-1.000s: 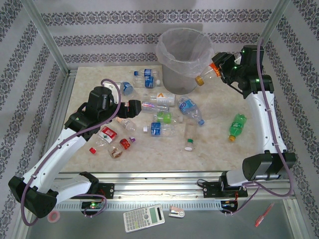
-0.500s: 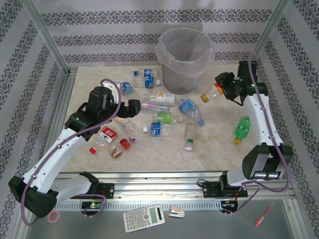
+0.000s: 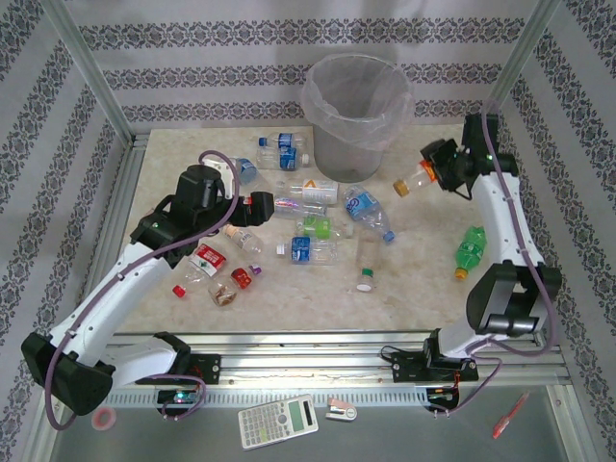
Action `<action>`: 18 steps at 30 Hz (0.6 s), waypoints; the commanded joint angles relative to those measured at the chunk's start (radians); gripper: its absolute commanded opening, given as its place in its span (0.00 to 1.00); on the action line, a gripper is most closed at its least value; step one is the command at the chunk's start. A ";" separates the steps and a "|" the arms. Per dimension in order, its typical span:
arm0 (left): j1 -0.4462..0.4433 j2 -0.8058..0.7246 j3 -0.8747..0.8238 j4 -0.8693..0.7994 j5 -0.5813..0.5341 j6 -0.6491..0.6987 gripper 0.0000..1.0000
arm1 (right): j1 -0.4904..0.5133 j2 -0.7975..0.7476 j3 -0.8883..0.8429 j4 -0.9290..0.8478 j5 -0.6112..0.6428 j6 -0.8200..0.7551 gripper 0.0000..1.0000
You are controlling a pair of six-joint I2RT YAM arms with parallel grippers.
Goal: Throw the plastic bottles in the bin
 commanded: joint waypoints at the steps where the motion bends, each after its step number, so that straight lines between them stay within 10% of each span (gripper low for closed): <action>1: -0.013 0.009 0.045 0.013 -0.013 0.032 1.00 | 0.048 0.092 0.236 0.189 -0.119 0.129 0.44; 8: -0.011 0.039 0.071 0.000 0.000 0.034 1.00 | 0.145 0.582 1.151 -0.059 -0.189 0.130 0.83; 18: -0.010 0.059 0.127 -0.050 -0.018 0.054 1.00 | 0.095 0.436 0.926 -0.033 -0.212 0.048 0.91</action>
